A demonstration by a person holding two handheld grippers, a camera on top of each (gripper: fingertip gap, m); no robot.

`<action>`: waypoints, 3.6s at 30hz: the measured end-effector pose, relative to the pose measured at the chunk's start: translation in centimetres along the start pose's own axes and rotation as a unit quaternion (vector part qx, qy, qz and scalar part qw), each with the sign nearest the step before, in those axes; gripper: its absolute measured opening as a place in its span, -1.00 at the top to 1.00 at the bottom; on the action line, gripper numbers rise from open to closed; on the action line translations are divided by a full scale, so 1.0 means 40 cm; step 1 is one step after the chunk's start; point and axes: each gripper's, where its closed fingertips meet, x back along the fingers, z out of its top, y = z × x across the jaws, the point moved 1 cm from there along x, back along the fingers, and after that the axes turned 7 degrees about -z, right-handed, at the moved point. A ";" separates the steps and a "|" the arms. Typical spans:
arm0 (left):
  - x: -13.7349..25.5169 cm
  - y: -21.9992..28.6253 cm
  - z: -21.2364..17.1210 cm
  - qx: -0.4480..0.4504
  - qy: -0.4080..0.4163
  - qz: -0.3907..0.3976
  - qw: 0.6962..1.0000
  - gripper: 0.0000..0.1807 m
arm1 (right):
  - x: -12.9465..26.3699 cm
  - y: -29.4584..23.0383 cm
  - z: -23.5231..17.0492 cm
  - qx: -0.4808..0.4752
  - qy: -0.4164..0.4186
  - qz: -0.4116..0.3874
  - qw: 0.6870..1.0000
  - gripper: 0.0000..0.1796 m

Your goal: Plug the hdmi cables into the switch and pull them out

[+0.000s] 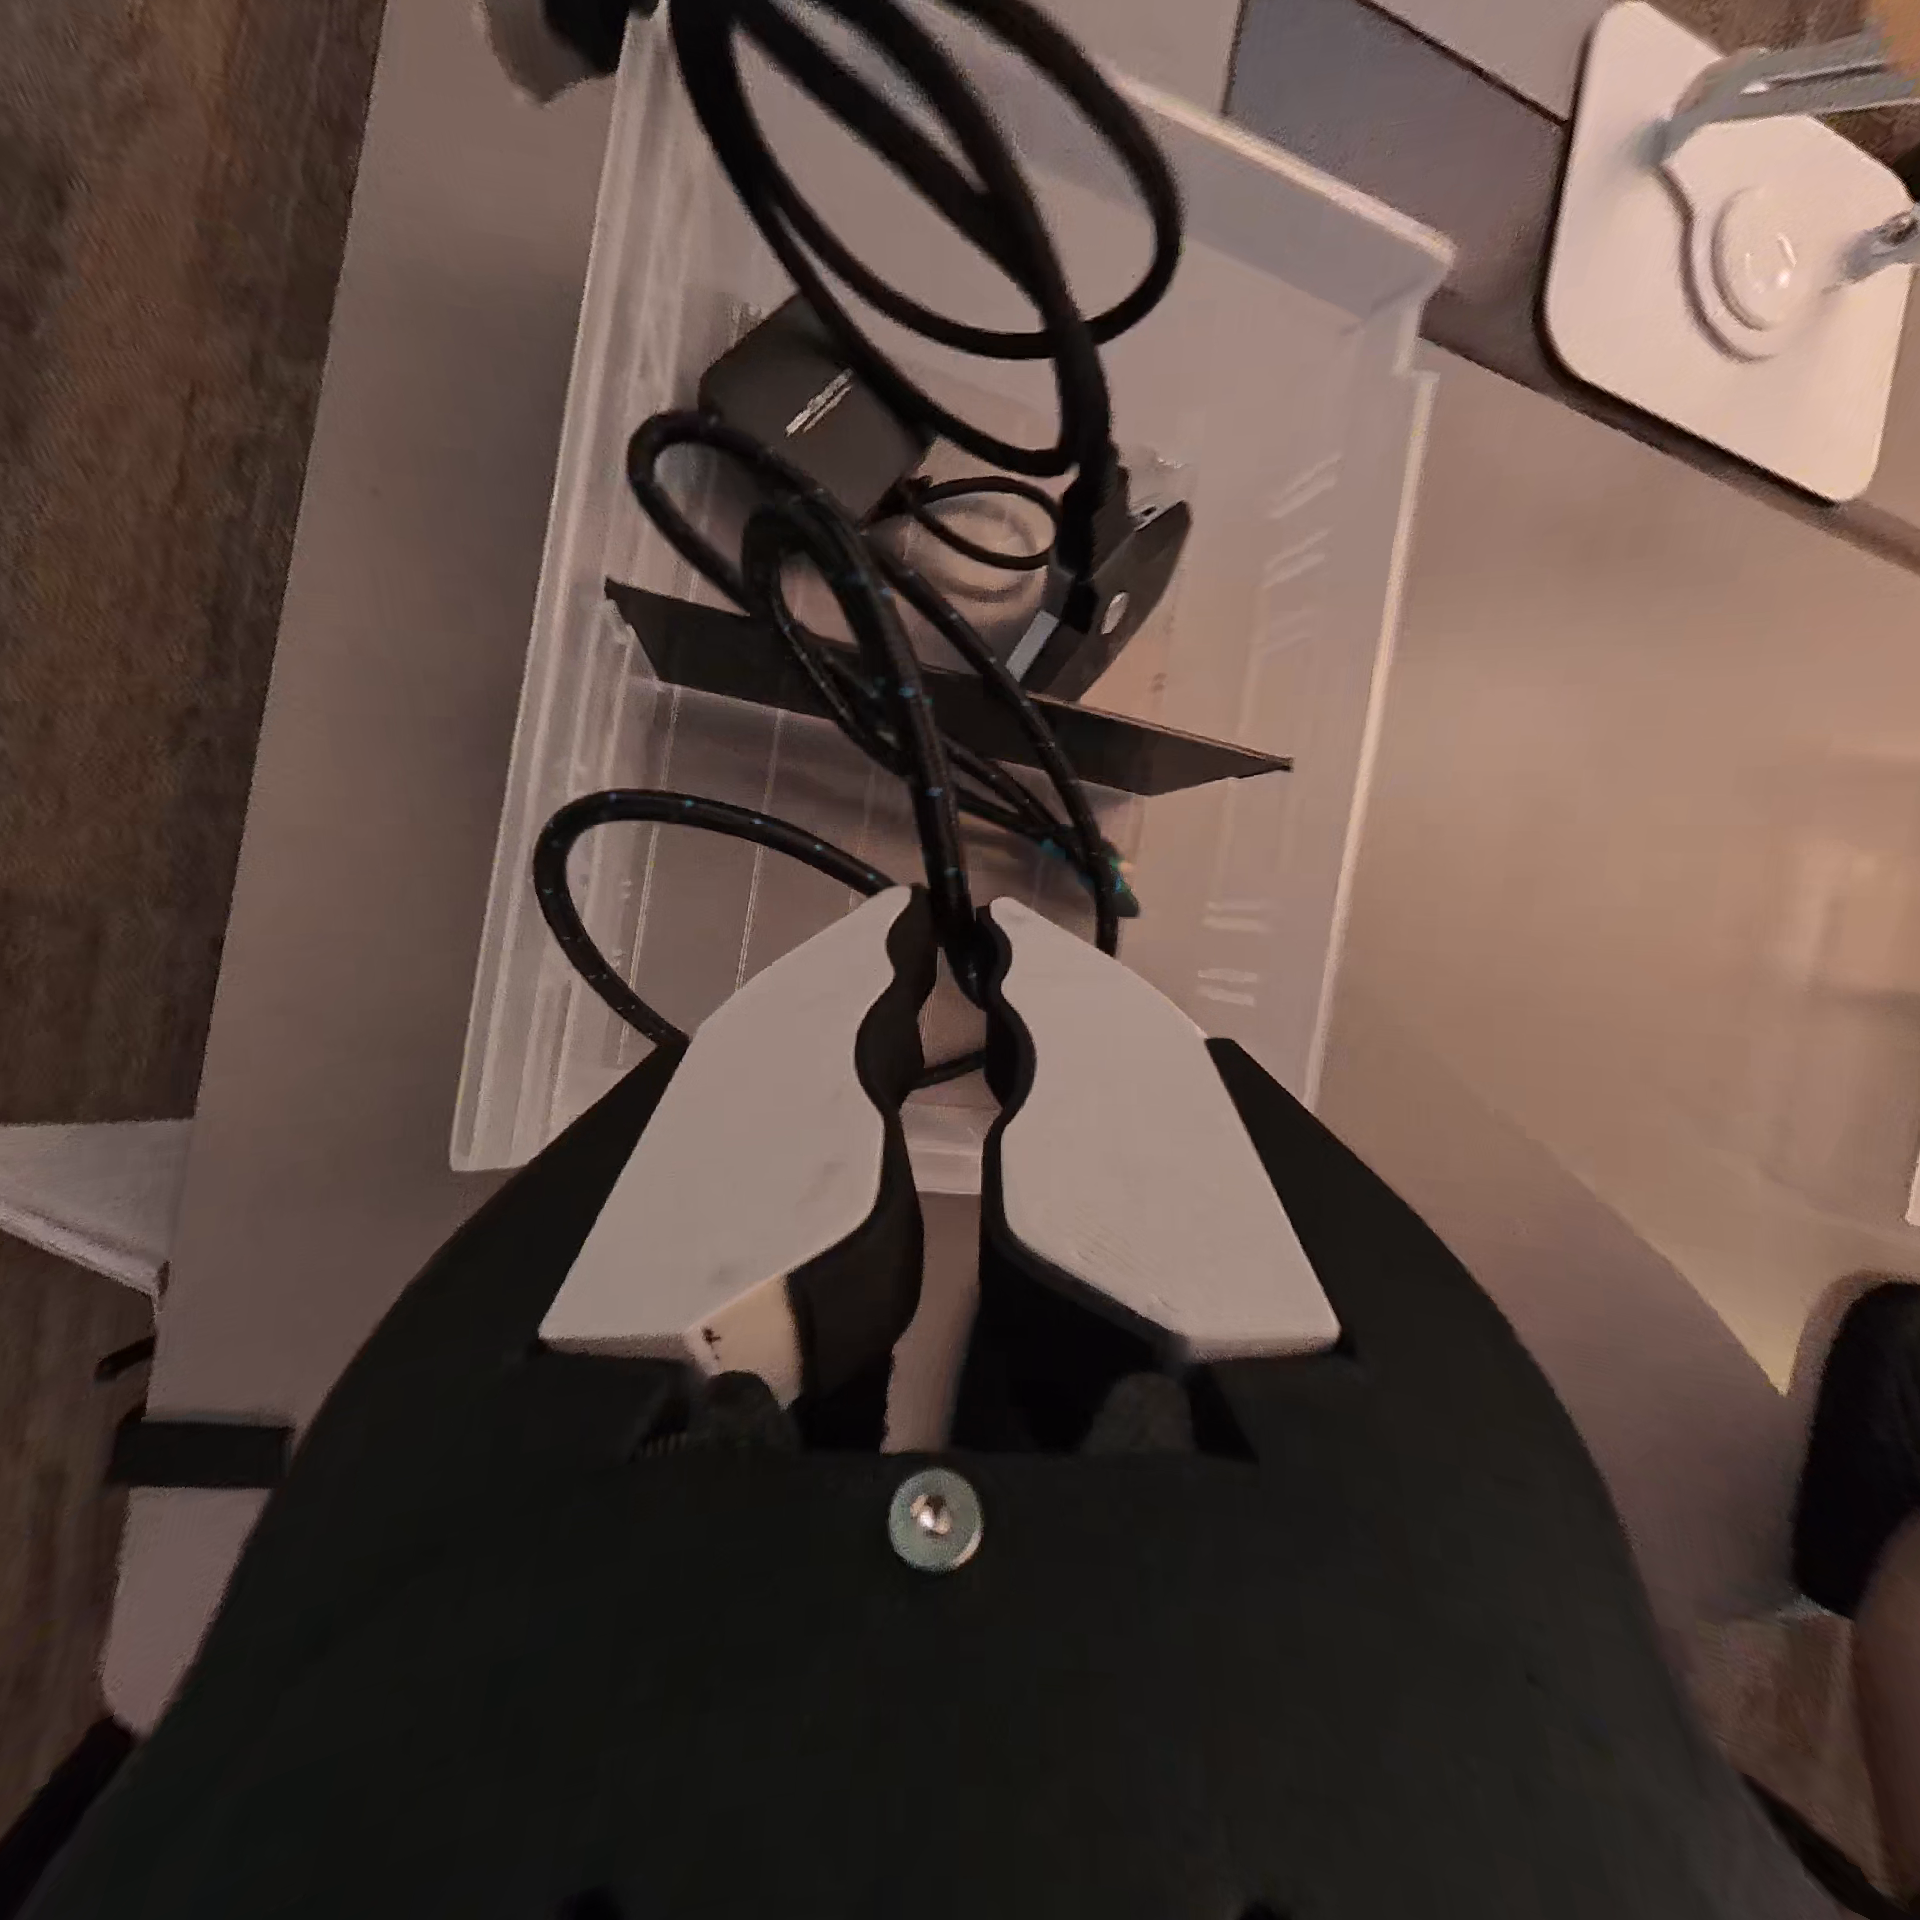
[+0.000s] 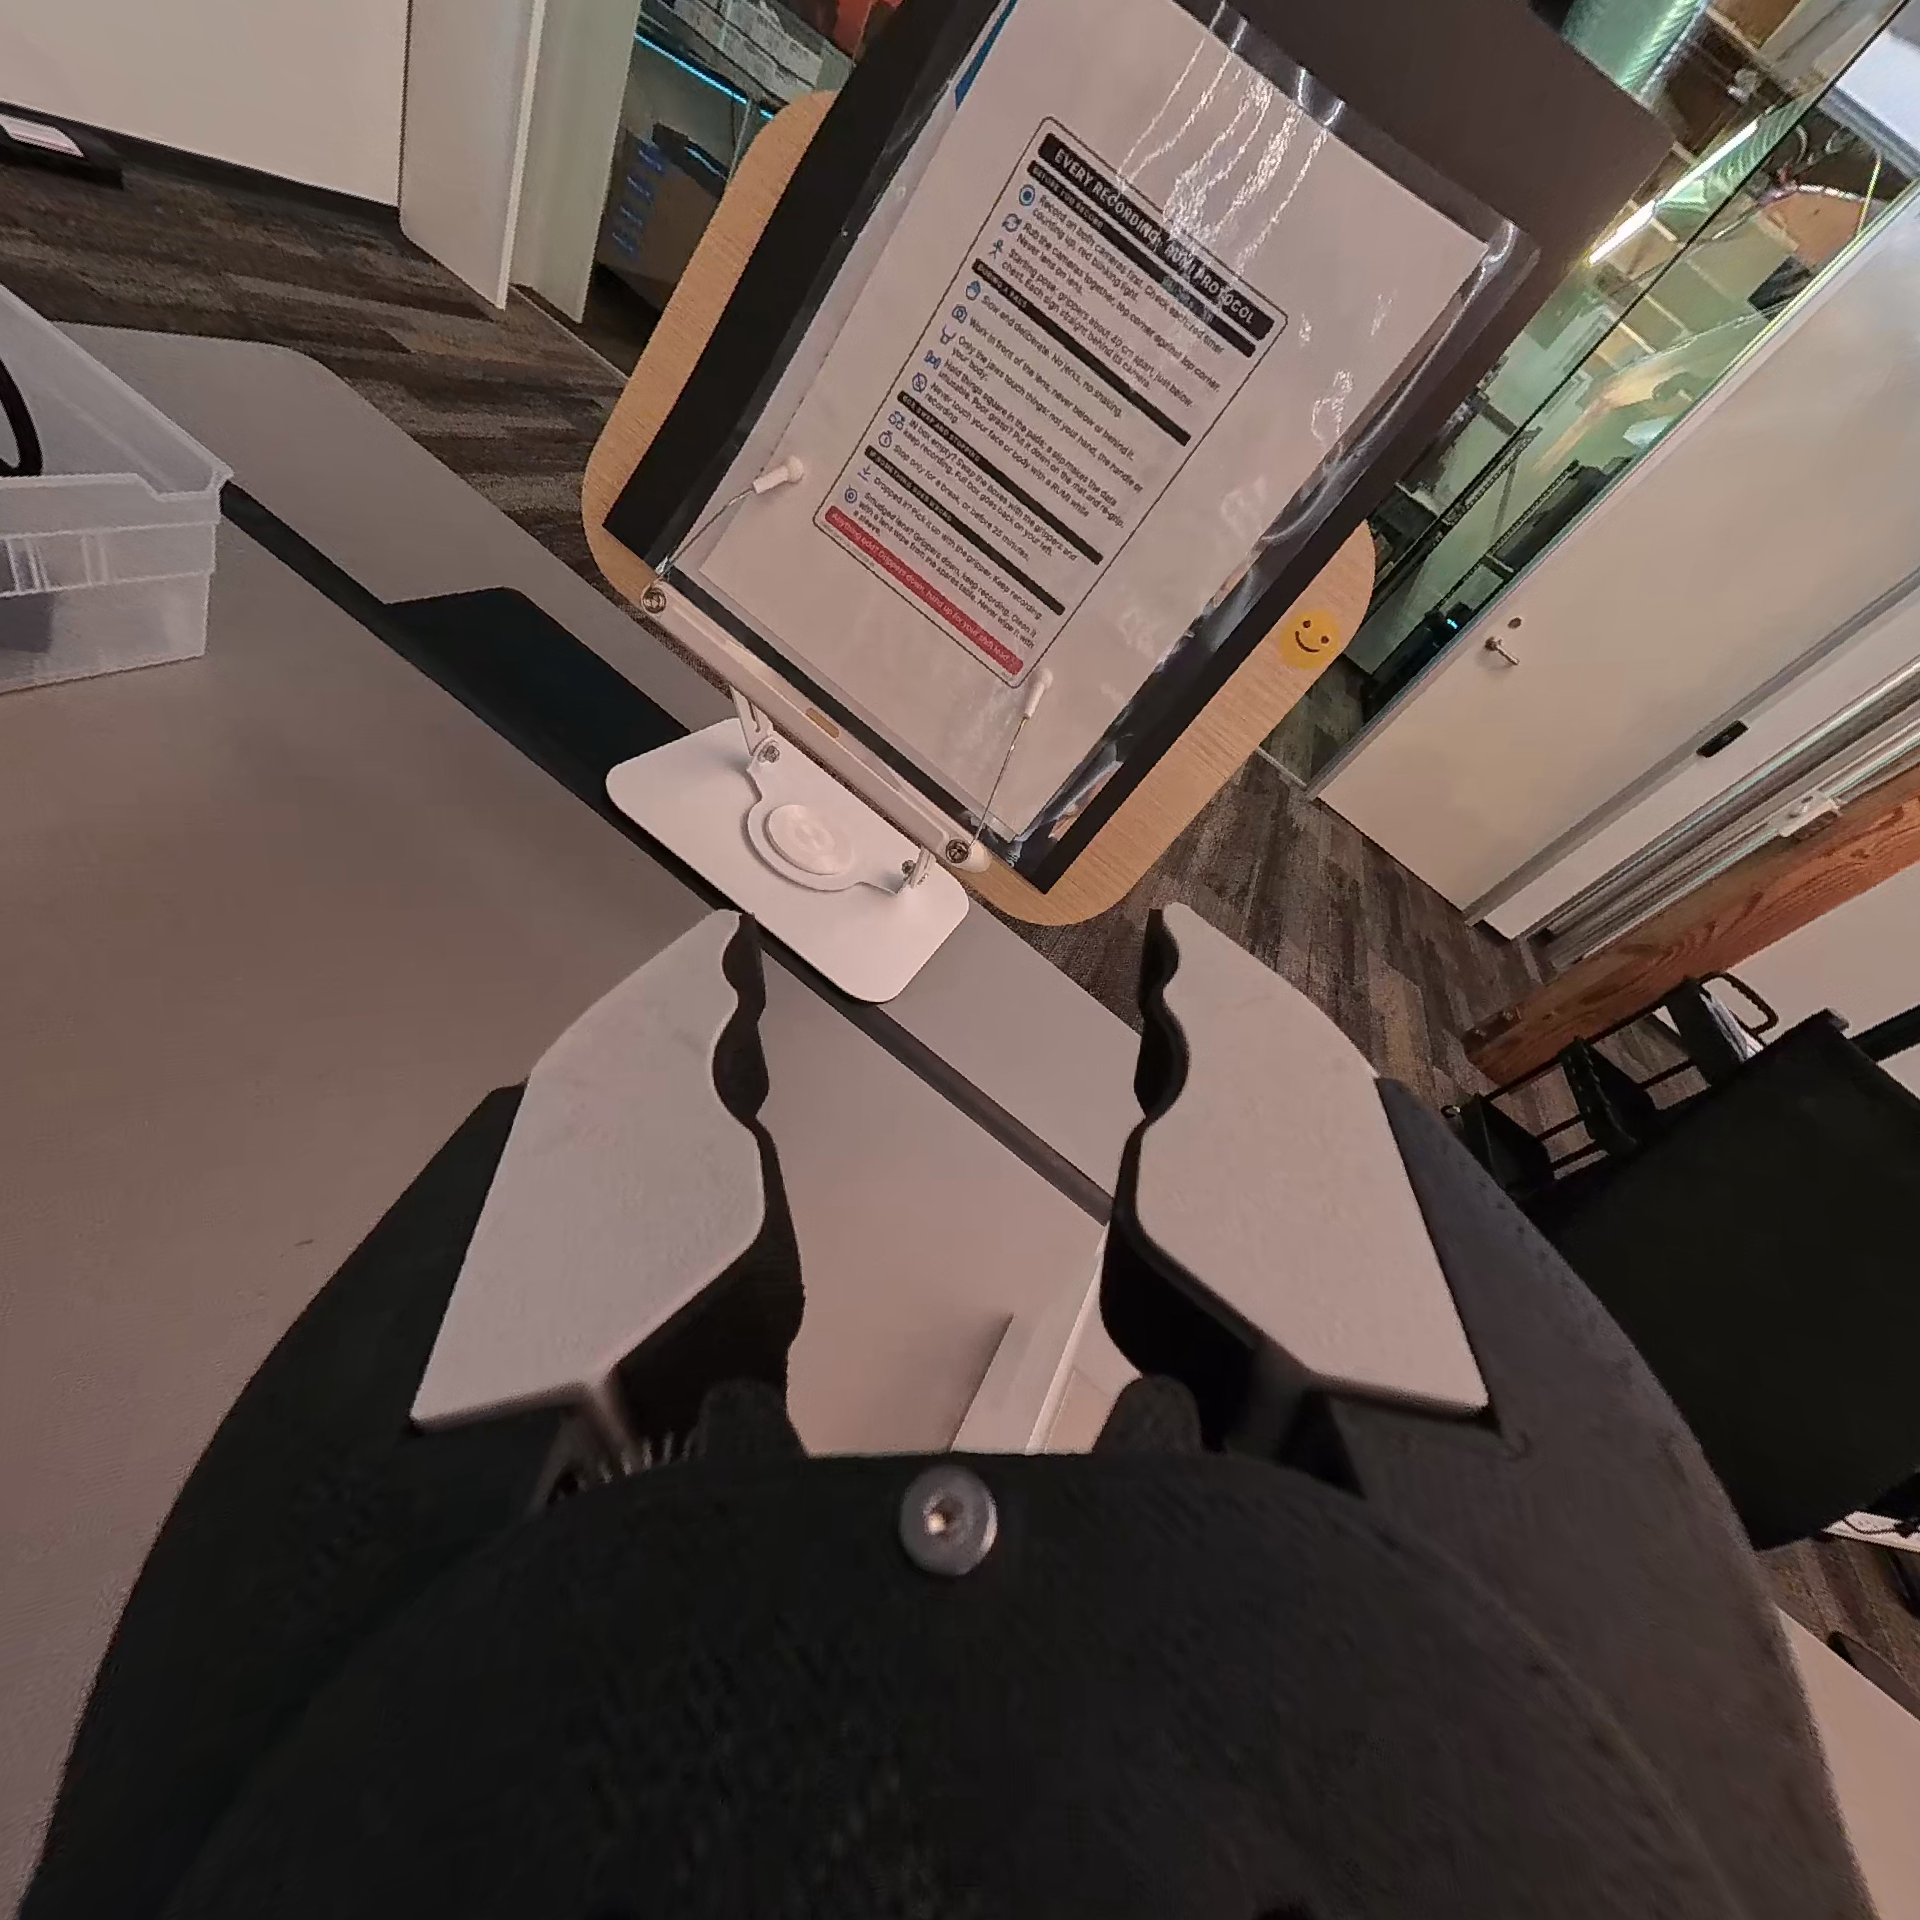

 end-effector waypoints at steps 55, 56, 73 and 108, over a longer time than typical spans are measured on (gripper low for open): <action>-0.450 0.815 -0.081 -0.395 0.012 -0.324 0.860 0.54 | 0.016 0.131 -0.042 0.010 -0.021 -0.088 0.996 0.22; -0.394 0.795 -0.017 -0.389 0.067 -0.309 0.865 0.56 | 0.018 0.132 -0.040 0.010 -0.020 -0.088 0.996 0.22; -0.226 0.022 0.234 -0.015 0.173 -0.092 0.980 0.32 | 0.000 0.101 -0.045 0.025 -0.028 -0.082 0.996 0.22; -0.032 0.776 0.036 -0.256 0.097 -0.525 0.806 0.96 | -0.022 -0.217 -0.064 0.142 0.059 0.198 0.968 0.21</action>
